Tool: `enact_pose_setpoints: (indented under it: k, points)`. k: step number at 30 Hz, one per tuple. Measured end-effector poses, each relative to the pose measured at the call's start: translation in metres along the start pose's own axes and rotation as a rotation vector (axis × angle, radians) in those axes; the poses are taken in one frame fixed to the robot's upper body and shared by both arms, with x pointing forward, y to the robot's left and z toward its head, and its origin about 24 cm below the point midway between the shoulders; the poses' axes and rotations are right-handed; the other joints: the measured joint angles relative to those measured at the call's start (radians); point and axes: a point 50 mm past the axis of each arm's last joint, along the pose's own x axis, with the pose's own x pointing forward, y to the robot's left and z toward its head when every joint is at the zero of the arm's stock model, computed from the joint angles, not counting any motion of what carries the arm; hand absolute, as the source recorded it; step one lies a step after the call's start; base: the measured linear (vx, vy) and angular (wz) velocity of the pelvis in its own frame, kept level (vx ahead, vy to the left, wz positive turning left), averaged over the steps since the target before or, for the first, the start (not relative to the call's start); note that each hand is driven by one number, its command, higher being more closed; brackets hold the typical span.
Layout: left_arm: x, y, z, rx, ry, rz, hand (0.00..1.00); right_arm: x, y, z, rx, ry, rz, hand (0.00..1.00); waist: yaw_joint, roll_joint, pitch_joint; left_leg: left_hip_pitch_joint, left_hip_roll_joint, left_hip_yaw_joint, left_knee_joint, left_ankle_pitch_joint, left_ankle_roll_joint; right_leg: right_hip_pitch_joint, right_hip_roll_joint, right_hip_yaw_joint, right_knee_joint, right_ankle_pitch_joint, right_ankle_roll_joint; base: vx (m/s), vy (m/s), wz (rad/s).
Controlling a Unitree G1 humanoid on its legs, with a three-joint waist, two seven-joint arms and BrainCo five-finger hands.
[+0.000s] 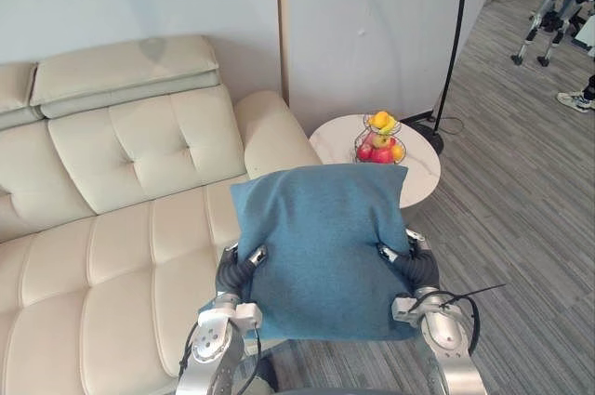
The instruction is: Pick up cushions and gather them together orderly.
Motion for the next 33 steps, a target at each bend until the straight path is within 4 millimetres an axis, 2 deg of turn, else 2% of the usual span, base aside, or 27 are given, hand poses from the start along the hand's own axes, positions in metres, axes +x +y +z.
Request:
enact_pose_setpoints:
  k: [1,2,3,4,5,7,8,9,10,11,13,15,17,18,19,20,21,22,23,24,25,26,27,29,30,31,33]
  points:
    - [0.001,-0.001,0.000,-0.003,-0.001,-0.003,1.00,0.003,-0.001,0.002,-0.026,-0.011,-0.003,1.00,-0.001,0.008,-0.003,-0.021,0.010,0.017,0.007,-0.023,0.001,-0.010,0.001,-0.020,-0.003,0.011,-0.007,-0.14,0.014,0.44]
    - [0.002,-0.003,0.001,-0.002,-0.002,-0.009,1.00,0.006,-0.002,0.002,-0.045,-0.017,-0.006,1.00,-0.001,-0.001,-0.007,-0.042,0.025,0.075,0.040,-0.075,0.013,-0.024,-0.022,-0.046,-0.031,0.030,-0.014,-0.13,0.074,0.37]
    - [0.003,-0.003,-0.001,0.004,0.005,-0.016,1.00,0.012,-0.005,-0.001,-0.053,-0.010,-0.014,1.00,0.001,-0.015,-0.005,-0.055,0.040,0.114,0.116,-0.097,0.064,-0.025,-0.051,-0.055,-0.035,0.043,-0.016,-0.10,0.085,0.35]
    - [0.004,-0.004,-0.005,0.010,0.023,-0.022,1.00,0.015,-0.006,-0.003,-0.056,0.000,-0.024,1.00,0.000,-0.020,-0.004,-0.051,0.057,0.133,0.174,-0.101,0.082,-0.023,-0.073,-0.062,-0.036,0.052,-0.013,-0.11,0.105,0.30]
    - [0.006,-0.006,-0.011,0.012,0.046,-0.027,1.00,0.018,-0.009,-0.005,-0.068,0.009,-0.033,1.00,-0.007,-0.021,-0.011,-0.042,0.092,0.144,0.229,-0.105,0.070,-0.021,-0.095,-0.072,-0.040,0.064,-0.004,-0.07,0.144,0.46]
    - [0.010,-0.014,-0.019,0.001,0.074,-0.044,1.00,0.020,-0.021,-0.009,-0.110,0.023,-0.058,1.00,-0.034,0.033,-0.048,-0.026,0.176,0.138,0.254,-0.116,0.000,-0.019,-0.108,-0.116,-0.058,0.100,0.019,-0.03,0.238,0.62]
    - [0.014,-0.021,-0.020,-0.001,0.079,-0.066,1.00,0.020,-0.029,-0.012,-0.123,0.040,-0.089,1.00,-0.040,0.052,-0.057,-0.014,0.206,0.136,0.236,-0.096,-0.046,-0.020,-0.119,-0.141,-0.062,0.114,0.040,-0.01,0.367,0.85]
    - [0.019,-0.032,-0.021,-0.004,0.084,-0.101,1.00,0.019,-0.039,-0.017,-0.127,0.063,-0.133,1.00,-0.047,0.070,-0.068,-0.002,0.219,0.134,0.186,-0.029,-0.092,-0.020,-0.134,-0.174,-0.065,0.133,0.067,-0.02,0.389,0.96]
    - [0.022,-0.038,-0.021,-0.003,0.083,-0.123,1.00,0.019,-0.044,-0.019,-0.128,0.074,-0.161,1.00,-0.053,0.076,-0.072,-0.003,0.203,0.115,0.139,-0.056,-0.122,-0.019,-0.145,-0.194,-0.070,0.151,0.081,-0.06,0.532,1.12]
    - [0.028,-0.040,-0.020,0.023,0.080,-0.143,1.00,0.020,-0.044,-0.026,-0.107,0.105,-0.190,1.00,-0.060,0.053,-0.065,-0.008,0.150,0.108,0.105,-0.051,-0.091,-0.018,-0.182,-0.226,-0.092,0.214,0.083,-0.07,0.440,0.75]
    - [0.030,-0.026,-0.019,0.078,0.086,-0.128,1.00,0.022,-0.034,-0.031,-0.076,0.125,-0.175,1.00,-0.051,0.016,-0.044,-0.008,0.115,0.105,0.112,-0.066,-0.064,-0.008,-0.208,-0.236,-0.113,0.288,0.089,-0.06,0.356,0.35]
    - [0.028,-0.011,-0.021,0.114,0.103,-0.099,1.00,0.021,-0.022,-0.034,-0.045,0.141,-0.157,1.00,-0.050,-0.001,-0.036,-0.020,0.094,0.091,0.162,-0.103,-0.027,0.024,-0.231,-0.243,-0.123,0.351,0.107,-0.05,0.296,0.36]
    - [0.026,-0.008,-0.023,0.111,0.111,-0.084,1.00,0.019,-0.019,-0.037,-0.039,0.153,-0.149,1.00,-0.039,-0.003,-0.027,-0.035,0.046,0.065,0.195,-0.149,0.008,-0.005,-0.302,-0.220,-0.009,0.378,0.091,-0.08,0.354,0.46]
    - [0.025,-0.008,-0.024,0.107,0.114,-0.083,1.00,0.020,-0.020,-0.037,-0.043,0.152,-0.148,1.00,-0.037,0.000,-0.010,-0.020,0.022,0.049,0.185,-0.162,0.016,-0.043,-0.335,-0.163,0.080,0.378,0.032,-0.09,0.337,0.44]
    - [0.024,-0.007,-0.026,0.111,0.120,-0.079,1.00,0.020,-0.020,-0.038,-0.040,0.159,-0.147,1.00,-0.048,0.012,0.015,0.008,0.013,0.027,0.151,-0.159,0.017,-0.122,-0.301,0.030,0.222,0.275,-0.003,-0.06,0.253,0.49]
    - [0.024,-0.005,-0.025,0.115,0.119,-0.076,1.00,0.019,-0.018,-0.042,-0.036,0.176,-0.138,1.00,-0.055,0.016,0.033,0.042,0.006,0.023,0.102,-0.159,0.018,-0.161,-0.211,0.165,0.277,0.164,0.035,-0.04,0.148,0.53]
    - [0.024,-0.004,-0.025,0.115,0.118,-0.074,1.00,0.018,-0.017,-0.043,-0.035,0.182,-0.129,1.00,-0.058,0.020,0.044,0.069,-0.002,0.025,0.051,-0.155,0.023,-0.186,-0.143,0.214,0.292,0.105,0.044,-0.01,0.115,0.50]
    - [0.023,-0.004,-0.026,0.115,0.122,-0.072,1.00,0.018,-0.016,-0.044,-0.033,0.185,-0.125,1.00,-0.060,0.019,0.050,0.110,-0.027,0.028,-0.045,-0.151,0.028,-0.220,-0.071,0.215,0.268,0.063,0.031,0.03,0.112,0.42]
    - [0.021,-0.003,-0.027,0.116,0.128,-0.069,1.00,0.019,-0.016,-0.044,-0.033,0.185,-0.120,1.00,-0.067,0.011,0.049,0.139,-0.059,0.028,-0.118,-0.146,0.022,-0.243,-0.030,0.190,0.212,0.064,0.016,0.08,0.088,0.60]
    - [0.021,-0.002,-0.025,0.116,0.118,-0.070,1.00,0.020,-0.015,-0.041,-0.033,0.174,-0.114,1.00,-0.086,-0.021,0.059,0.135,-0.093,0.032,-0.108,-0.125,0.024,-0.258,-0.019,0.166,0.147,0.068,0.006,0.08,0.004,0.69]
    - [0.021,-0.003,-0.025,0.114,0.121,-0.070,1.00,0.020,-0.014,-0.042,-0.032,0.178,-0.114,1.00,-0.094,-0.046,0.076,0.141,-0.116,0.054,-0.094,-0.064,0.049,-0.261,-0.015,0.173,0.118,0.085,-0.051,0.09,-0.076,0.75]
    - [0.018,-0.007,-0.033,0.090,0.158,-0.064,1.00,0.018,-0.019,-0.047,-0.044,0.203,-0.122,1.00,-0.102,-0.020,0.069,0.145,-0.112,0.046,-0.101,-0.072,0.042,-0.251,-0.007,0.172,0.115,0.070,-0.030,0.11,-0.058,0.36]
    - [0.013,-0.008,-0.035,0.084,0.163,-0.066,1.00,0.017,-0.019,-0.047,-0.045,0.206,-0.123,1.00,-0.100,-0.001,0.054,0.155,-0.111,0.041,-0.152,-0.070,0.036,-0.243,0.024,0.225,0.075,0.070,-0.024,0.16,-0.010,0.19]
    - [0.016,-0.009,-0.031,0.094,0.148,-0.077,1.00,0.014,-0.019,-0.047,-0.037,0.207,-0.126,1.00,-0.101,0.004,0.051,0.155,-0.110,0.013,-0.182,-0.054,0.014,-0.227,0.067,0.282,0.027,0.084,-0.048,0.20,-0.002,0.24]
    - [0.016,-0.010,-0.032,0.092,0.150,-0.079,1.00,0.010,-0.020,-0.048,-0.032,0.213,-0.131,1.00,-0.097,0.007,0.051,0.155,-0.099,-0.001,-0.159,-0.054,0.015,-0.201,0.066,0.251,0.021,0.092,-0.043,0.23,-0.039,0.41]
    - [0.015,-0.012,-0.033,0.093,0.156,-0.087,1.00,0.005,-0.022,-0.049,-0.029,0.220,-0.138,1.00,-0.098,0.008,0.050,0.153,-0.084,-0.004,-0.121,-0.053,0.017,-0.172,0.064,0.225,0.014,0.091,-0.042,0.32,-0.043,0.53]
    - [0.013,-0.018,-0.033,0.082,0.154,-0.106,1.00,-0.007,-0.029,-0.040,-0.028,0.189,-0.160,1.00,-0.097,0.004,0.051,0.099,-0.041,0.003,0.119,-0.114,0.032,-0.085,0.060,0.182,-0.010,0.088,-0.045,0.26,-0.030,0.59]
